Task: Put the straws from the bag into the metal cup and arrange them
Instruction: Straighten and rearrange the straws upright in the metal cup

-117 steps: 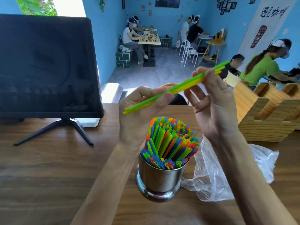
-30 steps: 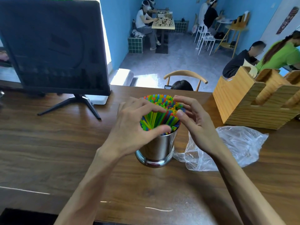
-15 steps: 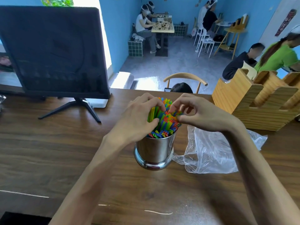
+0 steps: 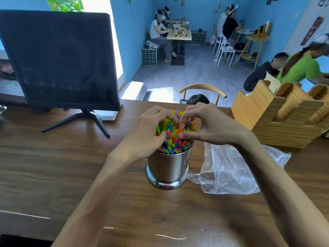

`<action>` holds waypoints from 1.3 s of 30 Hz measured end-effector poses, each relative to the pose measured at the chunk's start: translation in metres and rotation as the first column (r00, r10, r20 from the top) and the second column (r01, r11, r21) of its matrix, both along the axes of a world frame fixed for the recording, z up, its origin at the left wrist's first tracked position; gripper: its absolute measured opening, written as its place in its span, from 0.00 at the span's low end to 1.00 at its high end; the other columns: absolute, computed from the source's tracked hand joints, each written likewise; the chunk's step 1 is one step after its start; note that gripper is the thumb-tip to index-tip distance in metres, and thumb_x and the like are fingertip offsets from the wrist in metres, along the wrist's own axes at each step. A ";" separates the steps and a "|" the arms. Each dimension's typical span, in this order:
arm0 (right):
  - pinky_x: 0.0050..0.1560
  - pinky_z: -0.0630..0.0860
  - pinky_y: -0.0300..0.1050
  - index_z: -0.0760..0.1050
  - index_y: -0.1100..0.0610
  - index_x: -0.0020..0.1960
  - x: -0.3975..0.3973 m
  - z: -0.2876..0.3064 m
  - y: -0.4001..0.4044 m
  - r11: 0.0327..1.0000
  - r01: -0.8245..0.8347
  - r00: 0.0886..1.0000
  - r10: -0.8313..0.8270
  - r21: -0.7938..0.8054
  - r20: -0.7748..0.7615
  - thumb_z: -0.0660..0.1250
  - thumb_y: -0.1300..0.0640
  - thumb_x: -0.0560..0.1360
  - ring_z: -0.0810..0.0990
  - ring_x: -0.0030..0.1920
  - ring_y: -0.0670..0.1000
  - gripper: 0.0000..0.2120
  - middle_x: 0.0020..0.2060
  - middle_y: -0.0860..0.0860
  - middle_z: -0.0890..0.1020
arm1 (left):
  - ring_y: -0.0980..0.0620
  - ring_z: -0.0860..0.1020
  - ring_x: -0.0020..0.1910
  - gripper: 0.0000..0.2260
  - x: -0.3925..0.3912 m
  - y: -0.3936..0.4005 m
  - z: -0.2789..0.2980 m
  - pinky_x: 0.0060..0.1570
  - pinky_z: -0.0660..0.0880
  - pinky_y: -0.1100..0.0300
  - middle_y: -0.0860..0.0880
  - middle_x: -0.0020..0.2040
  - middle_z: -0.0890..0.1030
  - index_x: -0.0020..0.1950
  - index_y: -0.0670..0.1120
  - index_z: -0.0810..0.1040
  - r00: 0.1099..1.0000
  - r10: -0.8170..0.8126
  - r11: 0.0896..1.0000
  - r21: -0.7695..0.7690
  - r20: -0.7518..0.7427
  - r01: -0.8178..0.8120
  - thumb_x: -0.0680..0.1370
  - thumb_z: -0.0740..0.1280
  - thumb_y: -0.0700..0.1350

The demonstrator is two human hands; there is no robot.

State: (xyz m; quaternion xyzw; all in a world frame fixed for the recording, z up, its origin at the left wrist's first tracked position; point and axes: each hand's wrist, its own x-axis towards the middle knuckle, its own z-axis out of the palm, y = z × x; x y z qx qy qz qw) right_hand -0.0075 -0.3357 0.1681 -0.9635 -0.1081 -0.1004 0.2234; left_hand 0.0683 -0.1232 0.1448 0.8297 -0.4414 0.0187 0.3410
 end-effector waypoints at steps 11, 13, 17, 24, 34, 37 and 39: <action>0.52 0.61 0.43 0.87 0.46 0.47 0.001 -0.010 0.005 0.999 0.014 0.990 -0.010 -0.029 0.138 0.79 0.42 0.67 0.76 0.50 0.46 0.12 0.40 0.34 0.80 | 0.61 0.72 0.62 0.14 -0.008 0.005 0.000 0.58 0.70 0.70 0.58 0.60 0.77 0.59 0.57 0.80 0.995 0.096 0.978 -0.186 -0.015 -0.097 0.81 0.65 0.38; 0.53 0.63 0.40 0.87 0.46 0.45 0.001 -0.011 0.004 1.000 0.006 0.987 -0.010 0.022 0.160 0.79 0.43 0.67 0.76 0.49 0.44 0.11 0.37 0.31 0.78 | 0.58 0.73 0.62 0.14 -0.008 0.005 -0.001 0.62 0.73 0.57 0.58 0.58 0.78 0.57 0.57 0.81 0.996 0.089 0.975 -0.201 -0.011 -0.089 0.81 0.65 0.38; 0.51 0.65 0.30 0.87 0.47 0.46 0.000 -0.012 0.005 0.995 -0.016 0.986 0.000 0.100 0.164 0.80 0.44 0.67 0.76 0.45 0.44 0.11 0.35 0.37 0.82 | 0.59 0.73 0.56 0.11 -0.012 0.003 0.000 0.60 0.71 0.44 0.63 0.50 0.79 0.55 0.60 0.84 0.996 0.090 0.978 -0.190 0.019 -0.085 0.80 0.65 0.48; 0.54 0.72 0.50 0.86 0.47 0.51 0.002 -0.017 0.010 0.995 -0.053 0.994 0.044 0.084 0.100 0.78 0.38 0.66 0.74 0.46 0.48 0.18 0.39 0.40 0.82 | 0.66 0.76 0.53 0.08 -0.015 0.000 -0.006 0.50 0.69 0.74 0.66 0.48 0.79 0.54 0.59 0.84 0.984 0.143 0.935 -0.310 -0.106 -0.169 0.82 0.67 0.47; 0.54 0.68 0.50 0.82 0.46 0.45 0.002 -0.021 0.012 0.996 -0.086 0.991 0.085 0.001 0.104 0.75 0.42 0.73 0.70 0.45 0.49 0.08 0.41 0.40 0.80 | 0.56 0.79 0.57 0.09 -0.017 0.000 -0.011 0.56 0.78 0.53 0.60 0.52 0.83 0.53 0.61 0.83 0.971 0.130 0.920 -0.341 -0.201 -0.193 0.82 0.67 0.47; 0.52 0.65 0.48 0.84 0.45 0.48 0.002 -0.022 0.014 0.995 -0.091 0.990 0.095 -0.040 0.108 0.73 0.42 0.74 0.69 0.45 0.48 0.08 0.41 0.41 0.81 | 0.58 0.78 0.58 0.08 -0.019 0.000 -0.011 0.57 0.78 0.53 0.62 0.53 0.81 0.53 0.62 0.82 0.968 0.121 0.929 -0.318 -0.221 -0.189 0.82 0.66 0.48; 0.52 0.64 0.47 0.84 0.45 0.48 0.003 -0.023 0.015 0.993 -0.105 0.988 0.110 -0.047 0.110 0.73 0.42 0.76 0.70 0.46 0.49 0.08 0.41 0.41 0.82 | 0.58 0.78 0.58 0.08 -0.019 0.000 -0.011 0.58 0.78 0.52 0.62 0.53 0.81 0.54 0.62 0.82 0.967 0.118 0.931 -0.313 -0.228 -0.187 0.82 0.66 0.48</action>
